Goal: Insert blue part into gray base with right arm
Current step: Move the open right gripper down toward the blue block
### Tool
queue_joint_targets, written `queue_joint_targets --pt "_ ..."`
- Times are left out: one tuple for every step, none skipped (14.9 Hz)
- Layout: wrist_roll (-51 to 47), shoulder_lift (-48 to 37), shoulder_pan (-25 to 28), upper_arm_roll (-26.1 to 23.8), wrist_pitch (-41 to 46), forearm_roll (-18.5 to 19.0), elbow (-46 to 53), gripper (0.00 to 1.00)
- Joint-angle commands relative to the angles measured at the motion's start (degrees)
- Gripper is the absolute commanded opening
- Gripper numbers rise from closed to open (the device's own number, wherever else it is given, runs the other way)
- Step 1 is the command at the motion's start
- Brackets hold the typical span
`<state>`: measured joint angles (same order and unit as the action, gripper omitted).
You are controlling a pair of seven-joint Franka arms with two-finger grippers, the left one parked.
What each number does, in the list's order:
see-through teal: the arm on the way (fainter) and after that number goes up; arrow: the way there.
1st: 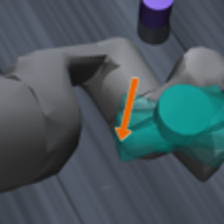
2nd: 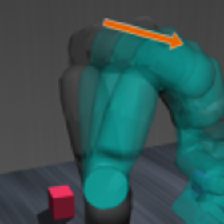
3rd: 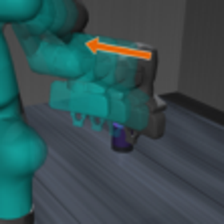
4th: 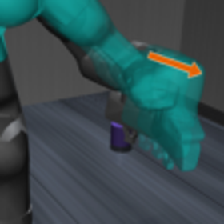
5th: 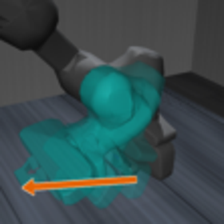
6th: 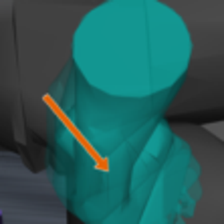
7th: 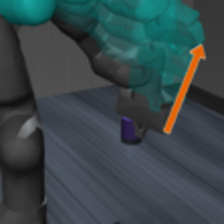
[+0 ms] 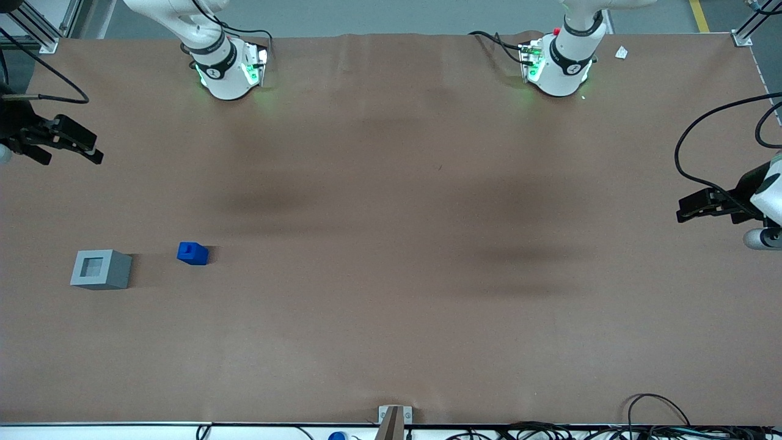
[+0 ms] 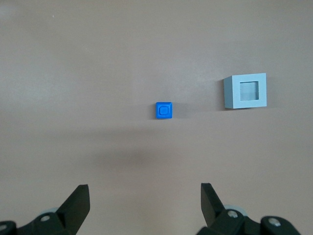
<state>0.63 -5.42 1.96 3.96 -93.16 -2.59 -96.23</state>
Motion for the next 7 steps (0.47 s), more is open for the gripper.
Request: queue_joint_targets --pt "0.51 0.06 -0.29 -0.18 -0.61 -0.05 -0.09 1.0" --pt "0.51 0.32 -0.38 -0.18 -0.62 -0.05 -0.01 1.0" --pt "0.6 0.5 -0.46 -0.18 -0.62 0.04 0.25 1.0" --pt "0.51 0.5 -0.55 -0.18 -0.62 0.04 0.25 1.0" --pt "0.51 0.58 -0.55 -0.18 -0.71 0.13 0.34 1.0" --pt "0.51 0.93 -0.64 -0.18 -0.71 0.13 0.78 1.0" --pt "0.33 1.63 -0.73 -0.18 -0.71 0.13 1.74 1.0"
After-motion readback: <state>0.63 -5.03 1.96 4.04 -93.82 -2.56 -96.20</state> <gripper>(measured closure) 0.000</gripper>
